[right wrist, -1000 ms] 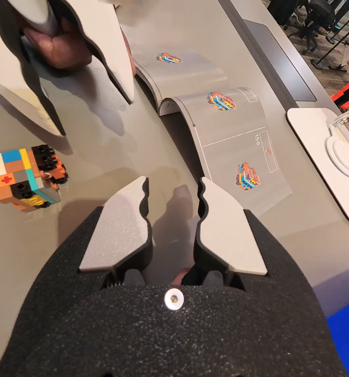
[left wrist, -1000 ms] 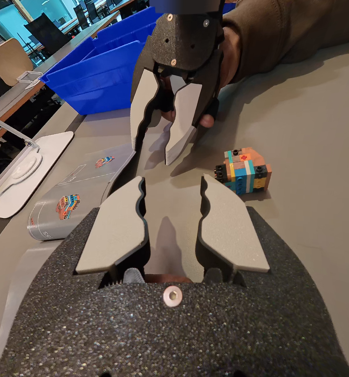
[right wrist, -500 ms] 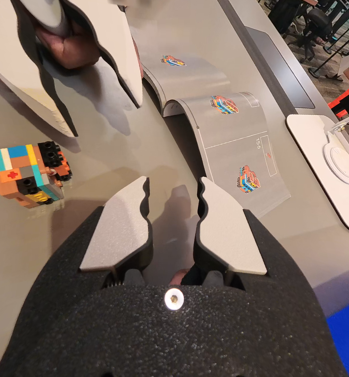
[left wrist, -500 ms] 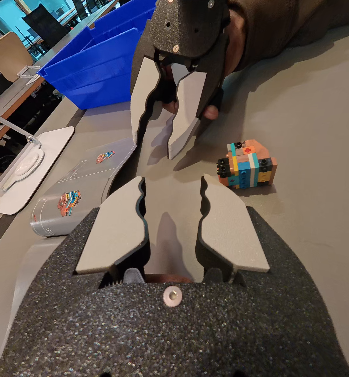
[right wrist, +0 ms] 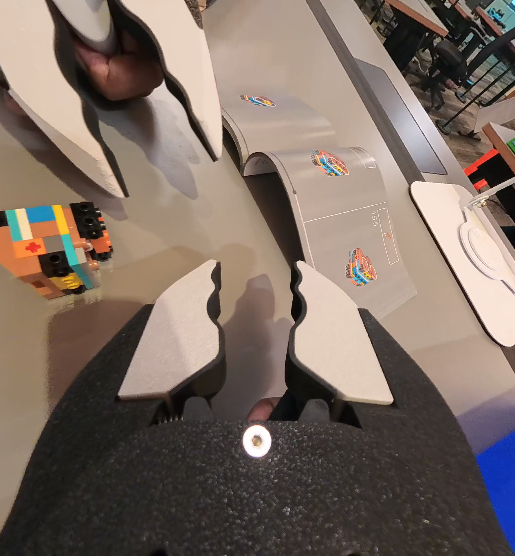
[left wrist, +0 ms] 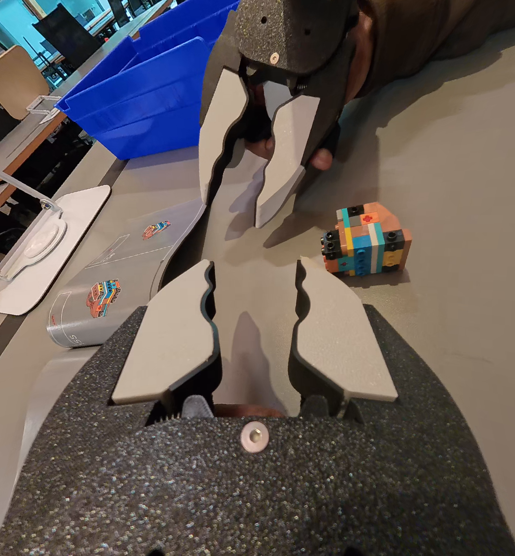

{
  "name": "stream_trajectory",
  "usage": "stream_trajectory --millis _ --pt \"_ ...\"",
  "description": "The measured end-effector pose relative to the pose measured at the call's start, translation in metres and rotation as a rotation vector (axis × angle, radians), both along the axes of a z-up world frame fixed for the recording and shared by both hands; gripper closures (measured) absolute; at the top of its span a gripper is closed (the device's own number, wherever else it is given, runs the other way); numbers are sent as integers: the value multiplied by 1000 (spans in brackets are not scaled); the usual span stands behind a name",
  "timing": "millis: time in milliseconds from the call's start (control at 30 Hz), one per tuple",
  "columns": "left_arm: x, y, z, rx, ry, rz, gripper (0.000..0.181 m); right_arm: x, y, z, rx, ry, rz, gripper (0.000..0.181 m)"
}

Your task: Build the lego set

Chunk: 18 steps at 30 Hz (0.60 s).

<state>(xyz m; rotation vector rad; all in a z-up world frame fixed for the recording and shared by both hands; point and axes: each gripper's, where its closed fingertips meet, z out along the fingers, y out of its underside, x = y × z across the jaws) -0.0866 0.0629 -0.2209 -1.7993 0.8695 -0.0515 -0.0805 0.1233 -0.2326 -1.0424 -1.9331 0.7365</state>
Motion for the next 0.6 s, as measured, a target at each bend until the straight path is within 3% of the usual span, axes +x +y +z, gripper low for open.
stream_trajectory --millis 167,233,400,500,600 --pt "-3 0 0 1 2 7 130 20 2 7 65 -27 40 139" --pt "-3 0 0 1 1 8 130 42 13 30 151 -20 77 141" --pt "-6 3 0 -1 2 29 130 108 100 95 156 -6 12 157" --pt "-6 4 -1 -2 4 33 131 117 148 85 121 -179 40 160" --pt "-7 5 -1 -3 7 39 131 104 178 60 154 -373 113 158"
